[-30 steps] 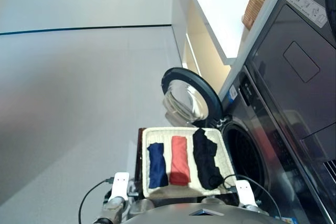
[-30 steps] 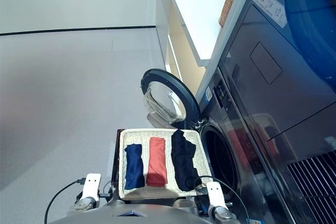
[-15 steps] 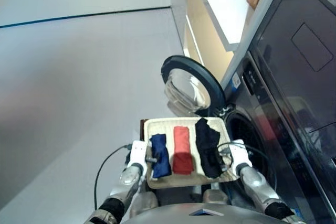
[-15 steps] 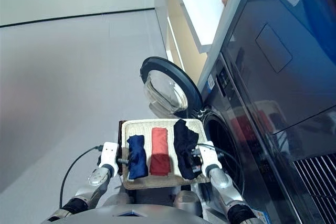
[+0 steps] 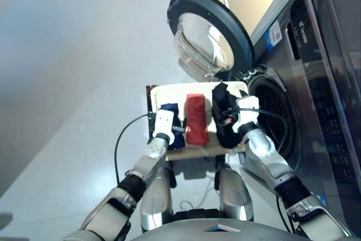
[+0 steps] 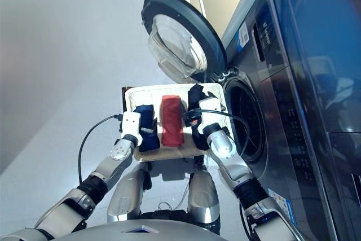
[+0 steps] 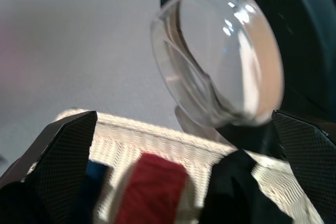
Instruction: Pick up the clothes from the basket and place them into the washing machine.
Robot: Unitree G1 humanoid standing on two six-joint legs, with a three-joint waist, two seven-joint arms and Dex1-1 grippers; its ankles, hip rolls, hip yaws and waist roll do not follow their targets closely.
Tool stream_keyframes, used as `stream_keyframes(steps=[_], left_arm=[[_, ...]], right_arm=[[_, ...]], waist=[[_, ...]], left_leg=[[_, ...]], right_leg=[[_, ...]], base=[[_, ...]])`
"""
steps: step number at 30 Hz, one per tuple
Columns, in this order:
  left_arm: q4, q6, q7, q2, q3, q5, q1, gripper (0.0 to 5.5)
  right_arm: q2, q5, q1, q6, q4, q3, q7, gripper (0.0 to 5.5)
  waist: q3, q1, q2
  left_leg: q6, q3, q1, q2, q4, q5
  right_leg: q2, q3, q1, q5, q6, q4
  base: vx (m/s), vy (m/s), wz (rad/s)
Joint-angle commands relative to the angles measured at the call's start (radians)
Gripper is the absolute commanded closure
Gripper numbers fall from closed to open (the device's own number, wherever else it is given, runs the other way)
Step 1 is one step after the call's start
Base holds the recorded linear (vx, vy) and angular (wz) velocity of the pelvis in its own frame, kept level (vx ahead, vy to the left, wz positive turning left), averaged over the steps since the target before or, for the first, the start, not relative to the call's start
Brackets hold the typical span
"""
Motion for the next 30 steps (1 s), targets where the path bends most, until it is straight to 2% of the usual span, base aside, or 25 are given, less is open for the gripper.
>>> stream_keyframes(steps=[1, 4, 6, 11, 15, 21, 25, 30], left_arm=[[0.016, -0.038, 0.071, -0.020, -0.028, 0.014, -0.037, 0.00], [0.100, -0.035, 0.133, -0.052, 0.008, -0.035, -0.090, 0.00], [0.149, -0.033, 0.181, -0.055, 0.040, -0.067, -0.130, 0.00], [0.178, -0.036, 0.188, -0.038, 0.064, -0.108, -0.169, 0.00], [0.243, -0.039, 0.212, -0.044, 0.116, -0.180, -0.222, 0.00], [0.286, -0.046, 0.245, -0.029, 0.165, -0.218, -0.287, 0.00], [0.292, -0.048, 0.229, 0.001, 0.175, -0.220, -0.317, 0.00], [0.276, -0.053, 0.204, 0.009, 0.156, -0.220, -0.334, 0.00]], right_arm=[[0.020, 0.027, -0.065, -0.096, -0.149, 0.000, -0.044, 0.00], [0.062, 0.009, -0.136, -0.104, -0.151, 0.043, -0.087, 0.00], [0.087, -0.013, -0.186, -0.112, -0.147, 0.088, -0.117, 0.00], [0.109, -0.004, -0.228, -0.115, -0.132, 0.116, -0.121, 0.00], [0.128, 0.010, -0.242, -0.129, -0.137, 0.144, -0.127, 0.00], [0.127, 0.023, -0.254, -0.139, -0.157, 0.165, -0.133, 0.00], [0.125, 0.029, -0.252, -0.144, -0.161, 0.171, -0.120, 0.00], [0.122, 0.034, -0.256, -0.142, -0.162, 0.172, -0.106, 0.00]], waist=[[-0.005, 0.013, -0.030], [0.013, 0.009, -0.035], [0.013, 0.006, -0.043], [0.013, 0.000, -0.051], [0.013, -0.009, -0.056], [0.013, -0.024, -0.063], [0.013, -0.033, -0.069], [0.013, -0.040, -0.068]], left_leg=[[-0.039, -0.002, -0.036, 0.041, 0.194, -0.130], [-0.039, -0.010, -0.112, 0.045, 0.242, -0.139], [-0.038, -0.012, -0.182, 0.051, 0.279, -0.143], [-0.038, -0.015, -0.269, 0.057, 0.321, -0.150], [-0.036, -0.015, -0.346, 0.058, 0.348, -0.153], [-0.041, -0.020, -0.424, 0.060, 0.377, -0.156], [-0.043, -0.014, -0.462, 0.064, 0.390, -0.155], [-0.043, -0.009, -0.475, 0.066, 0.385, -0.153]], right_leg=[[-0.027, 0.068, -0.168, -0.071, 0.015, 0.241], [-0.027, 0.076, -0.247, -0.080, 0.009, 0.292], [-0.019, 0.092, -0.324, -0.083, 0.001, 0.330], [-0.014, 0.104, -0.412, -0.083, -0.003, 0.360], [-0.011, 0.120, -0.495, -0.086, -0.004, 0.387], [-0.011, 0.127, -0.573, -0.088, -0.007, 0.414], [-0.009, 0.132, -0.616, -0.090, -0.006, 0.430], [-0.006, 0.138, -0.642, -0.091, -0.006, 0.436]], base=[[-0.103, -0.027, 0.125], [-0.076, -0.017, 0.081], [-0.079, -0.006, 0.014], [-0.051, -0.003, -0.026], [-0.045, 0.010, -0.036], [0.000, 0.000, 0.000], [0.000, 0.000, 0.000], [0.000, 0.000, 0.000]])
